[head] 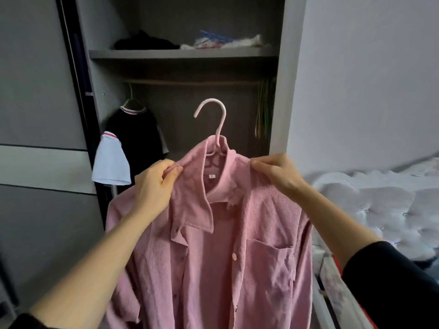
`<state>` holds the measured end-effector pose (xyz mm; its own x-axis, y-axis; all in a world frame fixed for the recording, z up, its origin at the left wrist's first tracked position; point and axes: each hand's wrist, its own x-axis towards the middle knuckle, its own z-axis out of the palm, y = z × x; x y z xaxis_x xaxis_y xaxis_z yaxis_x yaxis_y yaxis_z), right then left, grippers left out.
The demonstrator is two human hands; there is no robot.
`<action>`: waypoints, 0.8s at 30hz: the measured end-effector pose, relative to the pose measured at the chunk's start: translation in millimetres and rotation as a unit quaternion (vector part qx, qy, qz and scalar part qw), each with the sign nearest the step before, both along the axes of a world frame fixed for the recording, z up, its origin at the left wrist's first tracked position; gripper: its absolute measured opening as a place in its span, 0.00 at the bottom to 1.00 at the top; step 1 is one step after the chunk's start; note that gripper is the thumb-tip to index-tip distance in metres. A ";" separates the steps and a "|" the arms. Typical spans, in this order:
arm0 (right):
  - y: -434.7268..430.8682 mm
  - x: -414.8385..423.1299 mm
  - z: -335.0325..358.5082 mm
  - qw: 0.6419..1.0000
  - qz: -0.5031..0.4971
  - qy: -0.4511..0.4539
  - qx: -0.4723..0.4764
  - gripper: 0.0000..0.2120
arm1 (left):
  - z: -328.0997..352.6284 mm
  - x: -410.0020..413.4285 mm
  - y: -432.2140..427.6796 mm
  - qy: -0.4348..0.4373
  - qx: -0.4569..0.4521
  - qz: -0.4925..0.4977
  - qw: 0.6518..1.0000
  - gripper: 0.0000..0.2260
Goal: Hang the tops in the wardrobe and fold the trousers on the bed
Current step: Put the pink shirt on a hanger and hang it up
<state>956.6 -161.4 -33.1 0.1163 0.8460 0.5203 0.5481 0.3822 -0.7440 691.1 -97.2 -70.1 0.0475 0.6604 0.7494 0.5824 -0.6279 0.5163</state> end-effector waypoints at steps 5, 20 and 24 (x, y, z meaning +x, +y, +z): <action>67.2 -4.4 19.4 0.994 0.062 -0.087 -0.037 0.07 | 0.5 -7.9 74.5 0.000 -0.033 0.010 0.999 0.10; 228.7 -36.2 36.1 0.944 0.191 0.026 -0.267 0.14 | 4.4 21.9 245.3 0.044 -0.127 -0.055 0.989 0.13; 278.3 -52.3 41.0 0.975 0.114 0.057 -0.184 0.11 | 27.3 18.7 298.9 0.086 -0.144 -0.030 0.985 0.12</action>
